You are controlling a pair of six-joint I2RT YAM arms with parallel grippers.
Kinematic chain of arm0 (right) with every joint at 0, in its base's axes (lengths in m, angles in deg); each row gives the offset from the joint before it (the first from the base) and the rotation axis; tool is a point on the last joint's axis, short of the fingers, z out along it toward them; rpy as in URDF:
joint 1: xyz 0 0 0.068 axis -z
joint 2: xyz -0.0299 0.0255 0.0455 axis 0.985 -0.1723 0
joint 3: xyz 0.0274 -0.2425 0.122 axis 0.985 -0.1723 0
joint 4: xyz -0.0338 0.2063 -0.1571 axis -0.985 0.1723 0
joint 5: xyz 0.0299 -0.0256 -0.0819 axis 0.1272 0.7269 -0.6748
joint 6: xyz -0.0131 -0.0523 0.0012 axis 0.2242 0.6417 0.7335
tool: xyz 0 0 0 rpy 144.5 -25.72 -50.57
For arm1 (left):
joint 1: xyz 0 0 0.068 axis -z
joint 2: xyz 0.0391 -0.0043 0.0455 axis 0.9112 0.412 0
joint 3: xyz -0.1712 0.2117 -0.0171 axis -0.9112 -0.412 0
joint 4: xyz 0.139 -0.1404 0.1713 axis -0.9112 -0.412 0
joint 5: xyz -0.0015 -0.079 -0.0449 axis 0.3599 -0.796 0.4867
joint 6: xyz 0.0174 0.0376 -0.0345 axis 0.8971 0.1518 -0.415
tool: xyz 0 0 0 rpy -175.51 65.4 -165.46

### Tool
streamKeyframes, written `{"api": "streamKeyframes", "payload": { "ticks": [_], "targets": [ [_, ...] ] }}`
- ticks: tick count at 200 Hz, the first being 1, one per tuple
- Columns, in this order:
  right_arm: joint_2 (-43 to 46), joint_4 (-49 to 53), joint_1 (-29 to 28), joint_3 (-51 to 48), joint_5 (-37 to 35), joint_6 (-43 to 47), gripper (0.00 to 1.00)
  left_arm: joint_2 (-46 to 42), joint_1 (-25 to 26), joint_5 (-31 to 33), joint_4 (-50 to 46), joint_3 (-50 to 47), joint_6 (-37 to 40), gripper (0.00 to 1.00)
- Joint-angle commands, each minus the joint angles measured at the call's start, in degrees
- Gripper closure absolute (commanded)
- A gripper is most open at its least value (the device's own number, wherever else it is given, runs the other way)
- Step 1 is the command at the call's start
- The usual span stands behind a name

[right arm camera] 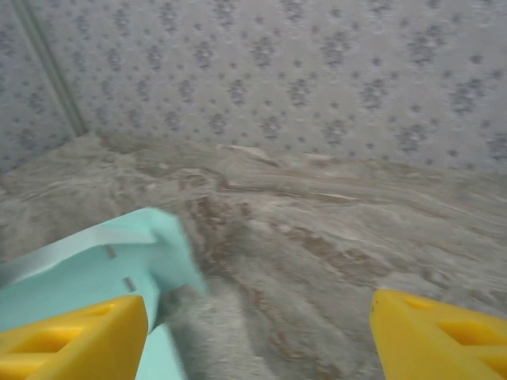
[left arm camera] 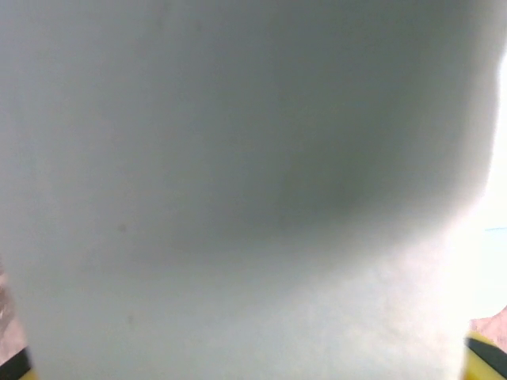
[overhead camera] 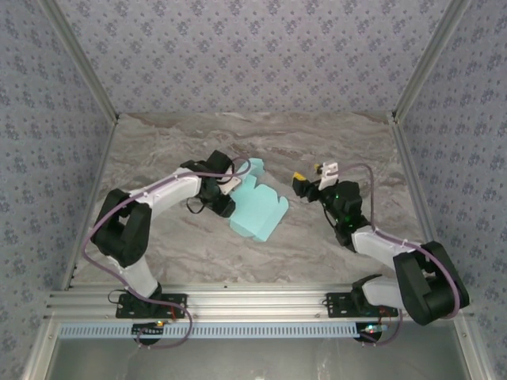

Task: Fold the paper box

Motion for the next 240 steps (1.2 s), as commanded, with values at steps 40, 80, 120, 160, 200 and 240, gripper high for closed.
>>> {"api": "streamKeyframes", "payload": {
  "ticks": [40,80,120,160,200,240],
  "targets": [
    [-8.8,18.5,6.6,12.5,29.0,16.1,0.27,-1.9,-0.3,-5.6,-1.5,-1.1,26.1,0.57],
    [-11.6,28.5,5.3,16.0,36.8,39.0,0.30,-1.1,-0.9,-4.5,-3.0,-1.9,34.3,0.57],
    [-15.7,49.6,7.1,26.8,34.7,52.9,0.35,-3.6,-2.4,-9.3,-3.8,-2.4,38.5,0.52],
    [-16.7,46.7,4.3,26.0,39.7,51.6,0.32,-5.3,-2.5,-10.8,-2.9,-2.3,37.6,0.37],
    [-15.1,42.7,3.1,22.6,35.7,49.3,0.32,-11.5,-2.7,-14.7,-0.4,-1.5,34.5,0.24],
    [-8.8,26.5,6.7,15.6,34.1,37.5,0.31,-19.9,-2.7,-14.7,1.7,0.6,28.8,0.01]
  ]
}}
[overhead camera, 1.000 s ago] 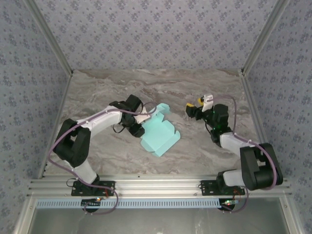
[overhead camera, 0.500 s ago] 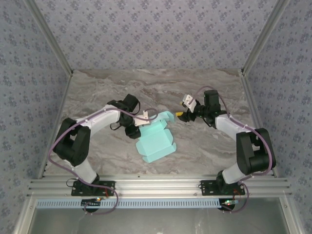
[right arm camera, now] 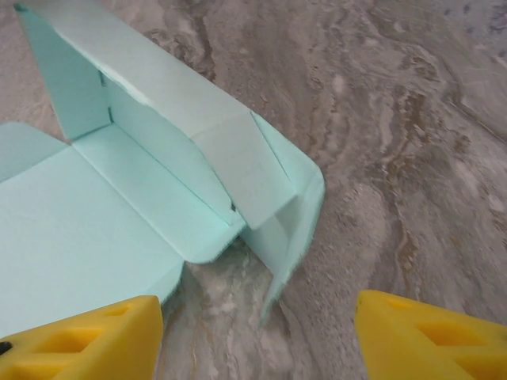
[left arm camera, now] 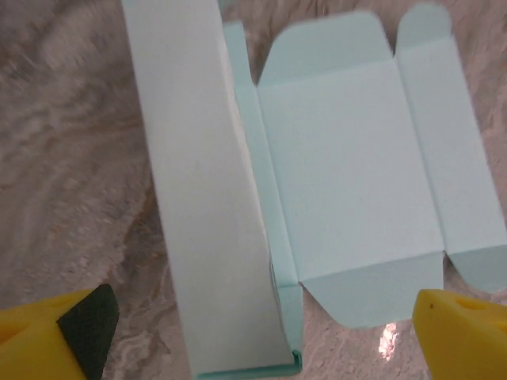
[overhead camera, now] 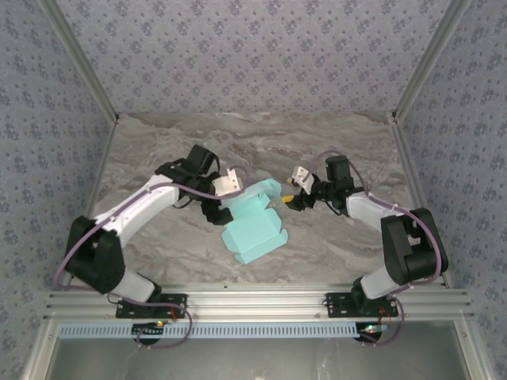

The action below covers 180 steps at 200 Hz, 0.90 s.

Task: Fold the paper box

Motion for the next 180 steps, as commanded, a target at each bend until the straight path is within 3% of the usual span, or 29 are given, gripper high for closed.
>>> {"api": "streamKeyframes", "payload": {
  "ticks": [1,17,41,65,77,88,96,121,152,180],
  "targets": [
    [5.0,-11.0,2.2,-3.1,-1.3,-8.3,0.31,-5.1,-0.3,-1.8,1.2,3.0,-4.2,0.01],
    [6.0,-9.7,2.4,-2.0,-5.0,-12.5,0.30,-8.6,-0.3,1.4,6.1,3.7,-9.9,0.01],
    [11.1,-7.4,-2.3,-0.3,-28.1,-25.5,0.29,-13.5,-0.2,11.7,12.0,4.7,-21.2,0.01],
    [12.8,-5.1,-2.9,-0.7,-36.9,-44.8,0.28,-14.8,-0.3,15.5,14.2,6.0,-35.5,0.01],
    [11.1,-0.1,-2.2,1.2,-35.0,-52.5,0.29,-12.9,-0.4,10.1,13.2,7.1,-38.7,0.01],
    [9.0,3.6,-2.0,3.1,-31.2,-55.8,0.30,-9.6,-0.1,2.7,12.1,8.0,-36.0,0.01],
    [7.8,5.7,-2.2,4.4,-27.9,-56.2,0.31,-6.8,0.8,0.8,11.6,8.7,-34.5,0.01],
    [3.6,13.0,-2.2,9.5,-20.0,-52.3,0.30,2.2,2.0,-0.3,11.3,10.5,-29.6,0.01],
    [-5.5,26.3,-1.1,20.0,-9.7,-45.6,0.29,9.9,2.4,-1.7,7.8,13.3,-24.8,0.12],
    [-10.3,29.2,-2.8,24.2,-10.5,-43.7,0.29,10.3,2.9,-2.0,8.6,9.7,-20.5,0.10]
  ]
}}
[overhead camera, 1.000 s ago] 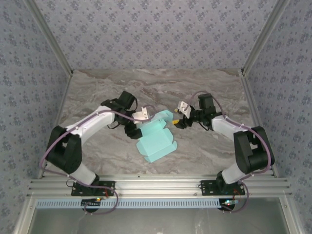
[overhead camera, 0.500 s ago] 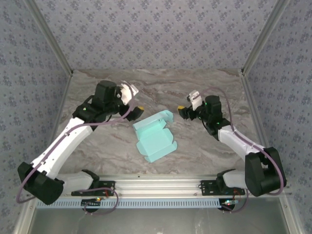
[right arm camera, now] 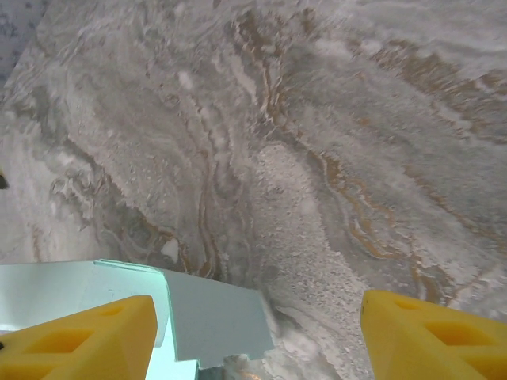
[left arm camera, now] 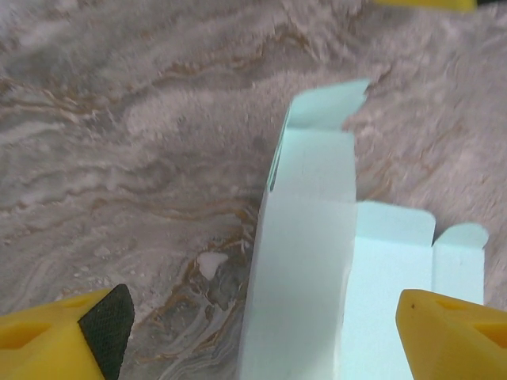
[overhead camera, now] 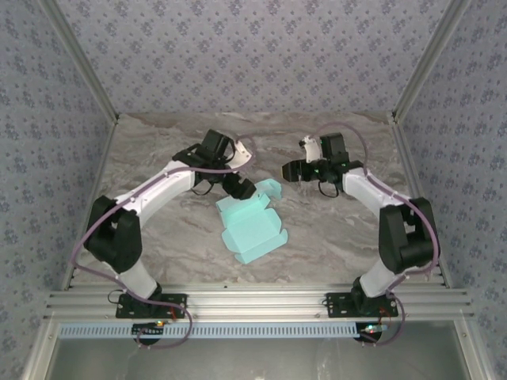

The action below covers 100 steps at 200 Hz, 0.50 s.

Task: Fold the paper box

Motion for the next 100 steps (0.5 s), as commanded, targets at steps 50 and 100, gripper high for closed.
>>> {"api": "streamKeyframes", "payload": {
  "ticks": [50,100],
  "targets": [
    [-8.1,8.7,-3.8,5.7,4.4,4.8,0.36,-1.4,1.2,-1.9,1.4,-4.9,6.1,0.17],
    [-11.3,10.1,-8.7,9.0,-4.6,6.5,0.35,-4.2,2.0,-1.0,5.2,-11.6,7.3,0.23]
  ]
}}
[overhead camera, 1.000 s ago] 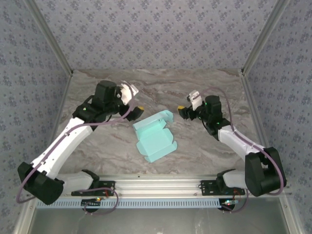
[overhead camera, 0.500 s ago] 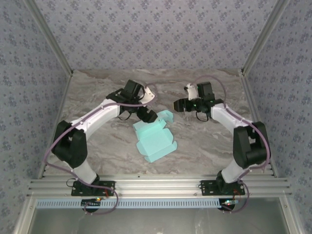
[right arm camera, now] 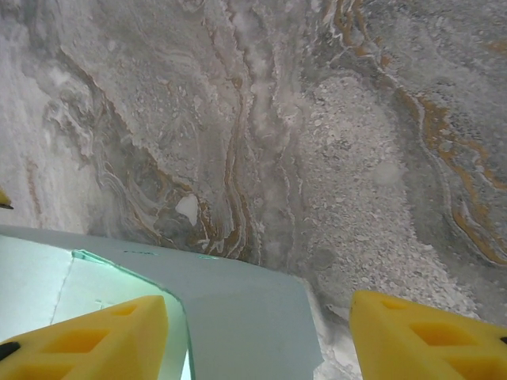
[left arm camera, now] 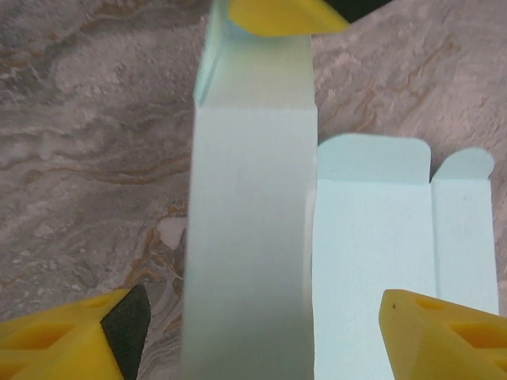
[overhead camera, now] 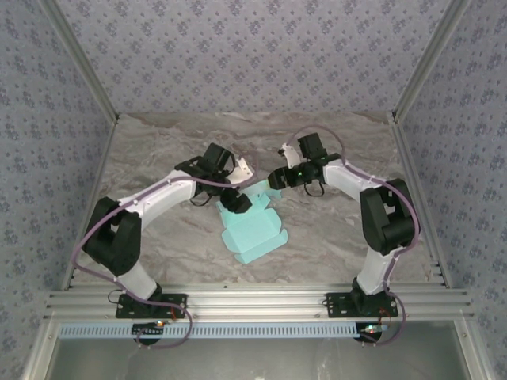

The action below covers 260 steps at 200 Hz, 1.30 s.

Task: Fold the paper box

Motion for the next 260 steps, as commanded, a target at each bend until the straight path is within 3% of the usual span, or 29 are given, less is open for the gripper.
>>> {"api": "streamKeyframes", "payload": {
  "ticks": [1,35,74,117,159,199,218,246,260],
  "targets": [
    [-1.6,2.5,-2.4,1.7,-4.7,2.0,0.35,-2.6,0.7,0.2,2.2,-2.5,1.4,0.23],
    [-2.0,1.3,-4.0,0.5,-8.5,2.1,0.34,-1.6,0.7,1.2,1.9,-3.1,2.6,0.26],
    [-2.1,0.2,-4.1,-0.6,-8.5,1.8,0.31,-0.2,1.4,2.1,2.9,-4.4,2.1,0.35],
    [-0.1,-5.2,-0.7,-4.5,4.1,-1.8,0.34,0.5,2.2,4.0,2.7,-4.5,2.9,0.45],
    [4.0,-13.4,4.3,-11.5,18.9,4.8,0.40,-0.2,2.0,4.2,2.9,-5.2,4.0,0.48],
    [7.0,-2.5,7.6,-10.9,33.8,16.1,0.32,0.4,2.0,3.7,0.4,-4.6,6.0,0.49],
    [9.6,0.3,8.3,-11.8,28.2,22.3,0.31,0.6,2.0,2.9,-1.0,-3.9,6.8,0.49],
    [13.3,-15.4,10.0,-16.1,16.4,16.7,0.33,2.1,2.1,2.3,-0.6,-3.8,6.7,0.49],
    [13.4,-18.3,9.9,-15.8,14.8,16.6,0.32,3.4,2.1,3.1,-1.8,-2.6,6.4,0.52]
  ]
}}
